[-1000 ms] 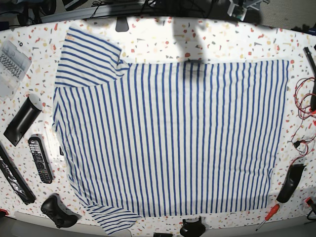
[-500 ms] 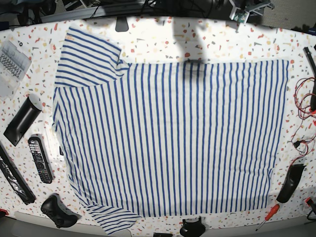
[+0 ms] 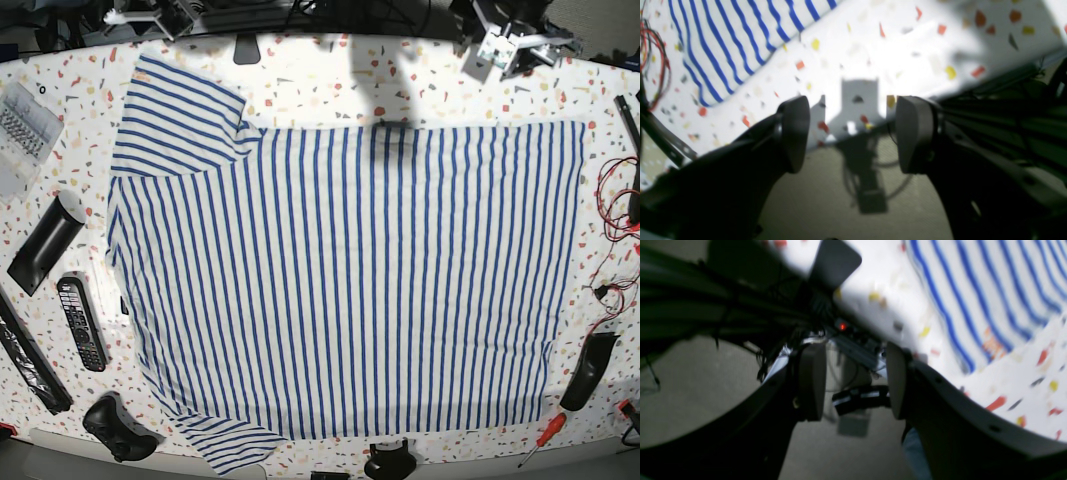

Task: Layout the t-shirt on the table in an organized manner, then fold the t-shirt properly
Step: 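Move both grippers down to the shoulder corners of the striped shirt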

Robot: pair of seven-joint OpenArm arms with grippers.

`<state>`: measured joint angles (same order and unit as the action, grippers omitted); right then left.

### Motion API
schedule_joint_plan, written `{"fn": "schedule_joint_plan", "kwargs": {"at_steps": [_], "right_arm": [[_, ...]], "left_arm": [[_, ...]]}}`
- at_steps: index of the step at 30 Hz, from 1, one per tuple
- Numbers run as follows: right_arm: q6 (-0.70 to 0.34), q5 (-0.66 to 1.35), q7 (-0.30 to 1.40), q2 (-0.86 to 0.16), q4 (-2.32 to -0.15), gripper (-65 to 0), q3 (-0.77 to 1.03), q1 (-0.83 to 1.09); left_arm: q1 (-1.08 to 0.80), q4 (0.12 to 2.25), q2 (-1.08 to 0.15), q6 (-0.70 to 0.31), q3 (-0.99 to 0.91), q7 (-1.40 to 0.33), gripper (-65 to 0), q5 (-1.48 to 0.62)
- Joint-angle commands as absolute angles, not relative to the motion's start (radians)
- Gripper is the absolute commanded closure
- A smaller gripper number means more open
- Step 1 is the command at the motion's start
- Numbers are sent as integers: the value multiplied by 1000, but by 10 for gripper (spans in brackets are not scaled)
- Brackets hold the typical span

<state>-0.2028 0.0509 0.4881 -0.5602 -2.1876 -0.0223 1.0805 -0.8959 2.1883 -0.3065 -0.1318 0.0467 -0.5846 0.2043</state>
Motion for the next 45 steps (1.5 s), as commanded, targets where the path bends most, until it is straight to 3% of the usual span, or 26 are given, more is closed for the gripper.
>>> {"fn": "schedule_joint_plan", "kwargs": {"at_steps": [1, 8, 14, 19, 26, 32, 35, 40, 44, 45], "right_arm": [[-202, 51, 474, -565, -2219, -280, -18, 1074], [-201, -17, 503, -565, -2236, -281, -18, 935], [-195, -154, 738, -565, -2236, -281, -20, 875], [-194, -263, 741, -566, -2236, -280, -20, 876], [-194, -263, 733, -565, -2236, -281, -20, 876], [-194, -262, 722, -565, -2236, -280, -20, 876], [-220, -263, 722, -565, -2236, -281, -20, 876], [-395, -239, 722, -565, -2214, -280, -20, 876], [-397, -233, 707, -565, -2192, -281, -20, 876], [-397, -233, 696, -565, -2191, -281, -20, 876]], "left_arm": [[-881, 2207, -330, -124, 47, -564, -366, 209], [-743, 2191, -444, -179, 47, -498, -365, 336], [-683, 2065, -570, -245, 47, -458, -366, 359], [-635, 1887, -665, -262, 47, -296, -366, 440], [-521, 1685, -683, -263, 48, -183, -366, 474], [-499, 1586, -725, -264, 48, -178, -364, 471], [-507, 1584, -726, -264, 48, -168, -285, 470], [-507, 1584, -727, -264, 48, -162, -133, 458], [-507, 1584, -727, -264, 48, -163, 0, 408], [-508, 1584, -727, -264, 48, -163, 0, 398]]}}
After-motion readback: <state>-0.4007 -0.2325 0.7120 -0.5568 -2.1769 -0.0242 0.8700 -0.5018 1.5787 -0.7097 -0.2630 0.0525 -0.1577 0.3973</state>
